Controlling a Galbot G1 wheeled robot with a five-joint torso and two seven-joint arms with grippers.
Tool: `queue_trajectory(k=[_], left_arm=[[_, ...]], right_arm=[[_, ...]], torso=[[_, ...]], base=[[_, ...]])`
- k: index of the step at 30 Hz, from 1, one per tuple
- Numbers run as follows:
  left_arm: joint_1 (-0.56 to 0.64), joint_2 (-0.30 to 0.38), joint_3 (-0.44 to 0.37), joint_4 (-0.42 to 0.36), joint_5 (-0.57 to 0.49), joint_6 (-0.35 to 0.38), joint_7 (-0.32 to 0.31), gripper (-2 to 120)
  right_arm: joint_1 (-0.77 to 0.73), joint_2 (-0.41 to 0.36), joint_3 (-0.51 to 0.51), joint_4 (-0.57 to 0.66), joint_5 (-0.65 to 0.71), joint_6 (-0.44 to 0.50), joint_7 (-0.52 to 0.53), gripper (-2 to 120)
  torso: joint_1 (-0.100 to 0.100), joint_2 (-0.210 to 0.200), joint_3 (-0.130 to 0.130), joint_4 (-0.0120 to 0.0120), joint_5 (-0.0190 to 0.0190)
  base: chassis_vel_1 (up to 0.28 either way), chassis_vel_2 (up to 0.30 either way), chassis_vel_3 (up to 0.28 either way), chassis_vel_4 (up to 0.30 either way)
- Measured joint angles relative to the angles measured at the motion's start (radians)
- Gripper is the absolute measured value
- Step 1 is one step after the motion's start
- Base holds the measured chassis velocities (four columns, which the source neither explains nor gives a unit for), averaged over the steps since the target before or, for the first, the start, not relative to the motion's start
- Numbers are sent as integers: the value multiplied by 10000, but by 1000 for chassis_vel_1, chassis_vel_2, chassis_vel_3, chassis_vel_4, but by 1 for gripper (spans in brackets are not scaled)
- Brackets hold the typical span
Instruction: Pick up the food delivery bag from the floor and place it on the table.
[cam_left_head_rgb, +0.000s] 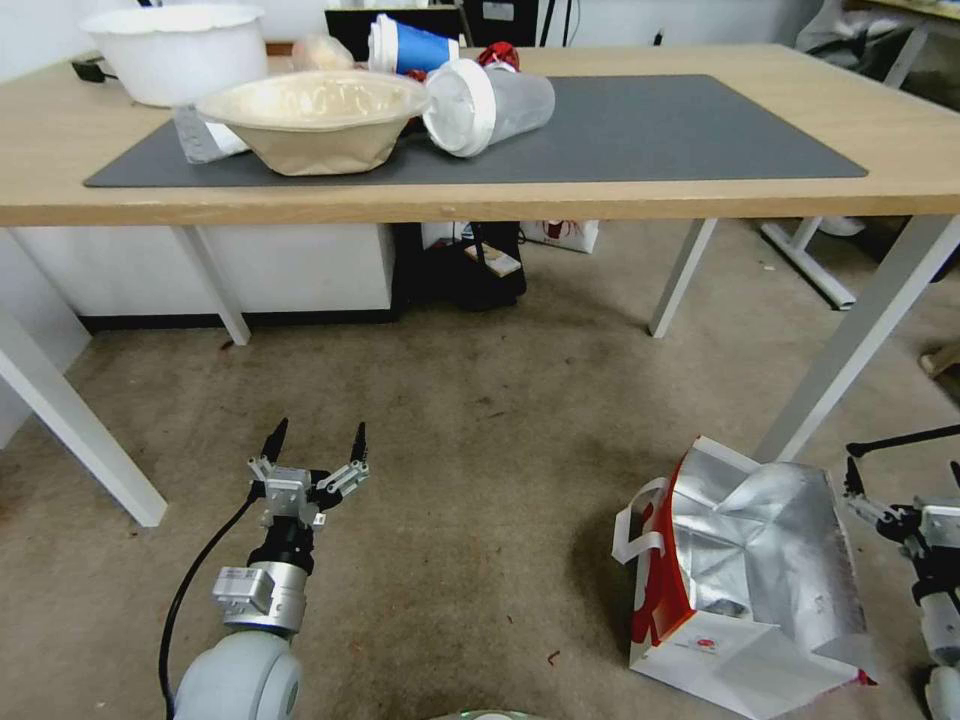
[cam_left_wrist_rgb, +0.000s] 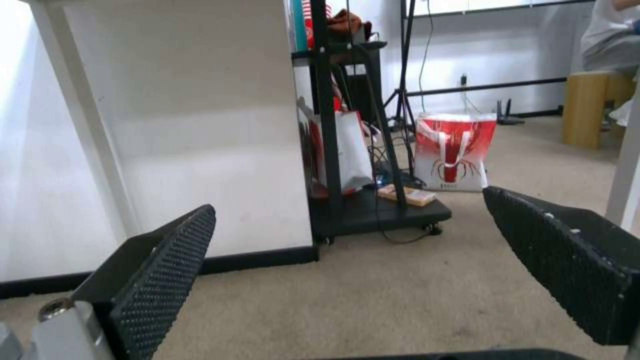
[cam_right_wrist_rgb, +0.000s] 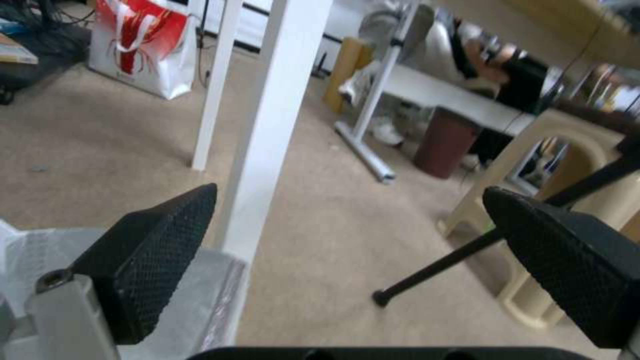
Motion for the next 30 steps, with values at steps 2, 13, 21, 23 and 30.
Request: queue_trajectory(k=[2,13,21,23,30], left_arm=[[-2,-68,43,-57,59,6,6,100],[49,-96,90,-85,161,4,24,100],[52,-110,104,-96,197,-11,25,100],[52,-115,119,-96,206,-14,25,100],[49,-122,132,-96,220,-21,15,100]], right_arm=[[12,-23,-105,-104,291,-221,-52,100],[141,-264,-539,-233,1139,-1349,4,100],[269,-542,-912,-359,1614,-2475,113,100],[297,-589,-1014,-362,1840,-2712,127,99],[285,-613,-1268,-309,1993,-3227,300,82]], torso=[[0,1,0,-1,-1],[0,3,0,0,-1],[1,4,0,0,0],[1,4,0,-1,-2],[1,4,0,-1,0]], base=[[0,0,0,0],[0,0,0,0],[0,0,0,0],[0,0,0,0],[0,0,0,0]])
